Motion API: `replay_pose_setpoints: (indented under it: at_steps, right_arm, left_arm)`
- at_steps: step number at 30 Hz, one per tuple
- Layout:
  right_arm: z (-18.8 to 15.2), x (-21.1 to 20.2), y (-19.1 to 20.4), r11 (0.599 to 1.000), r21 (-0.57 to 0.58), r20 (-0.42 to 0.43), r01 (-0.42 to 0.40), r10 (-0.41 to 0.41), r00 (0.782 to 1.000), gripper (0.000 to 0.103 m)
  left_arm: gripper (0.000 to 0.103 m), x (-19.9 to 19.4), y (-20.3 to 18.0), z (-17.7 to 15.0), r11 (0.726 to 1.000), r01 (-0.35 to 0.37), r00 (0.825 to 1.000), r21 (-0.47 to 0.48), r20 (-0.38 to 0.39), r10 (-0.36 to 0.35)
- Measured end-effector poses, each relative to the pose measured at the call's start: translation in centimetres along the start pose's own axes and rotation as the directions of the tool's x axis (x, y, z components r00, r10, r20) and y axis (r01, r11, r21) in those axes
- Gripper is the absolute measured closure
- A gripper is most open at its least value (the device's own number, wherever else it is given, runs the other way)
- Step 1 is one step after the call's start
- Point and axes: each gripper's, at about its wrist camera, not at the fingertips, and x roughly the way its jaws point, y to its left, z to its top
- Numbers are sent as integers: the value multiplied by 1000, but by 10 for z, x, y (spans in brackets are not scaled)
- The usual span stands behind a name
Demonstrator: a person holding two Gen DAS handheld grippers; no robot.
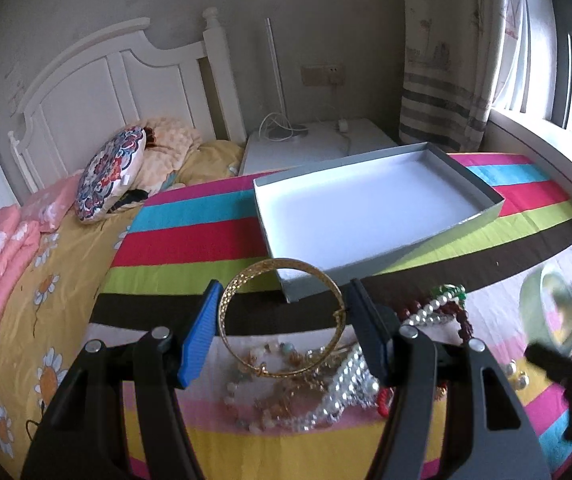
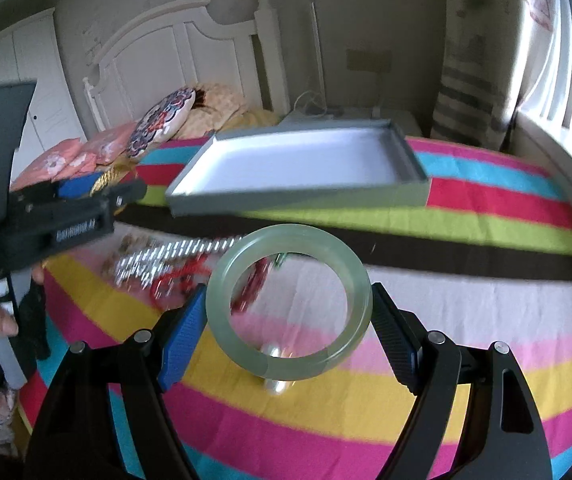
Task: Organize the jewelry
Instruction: 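Lift the jade bangle with the right gripper while the left lifts the gold bangle over the tray, then lower the jade bangle into the tray with the right gripper while the left releases the gold bangle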
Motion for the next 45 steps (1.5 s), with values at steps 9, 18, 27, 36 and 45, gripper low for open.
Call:
replay_pose_setpoints:
  at_steps: [9,18,27,36,45]
  right_arm:
    - [55,38,-29,999,23,-23,35,-35,999,25]
    - [94,84,-38,997,30,-50,69,-68,996,25]
    - [112,129,-46,991,78,-108,110,-101,989,25]
    - [116,155,-44,983,75,-129,170,-160,979,13]
    - [95,154,-28,978,0,-212,211,-206,955,17]
  left_arm:
    - [41,19,-5,18,998,-10,1000,57,-3,10]
    - [41,60,-13,46,993,41,997,109,-75,-33]
    - [41,106,-18,75,982,140,981,123,-152,-121]
    - [23,145,-22,70,980,111,969,166,-236,-70]
    - [21,147,-9,51,961,144,958,236,-276,-76]
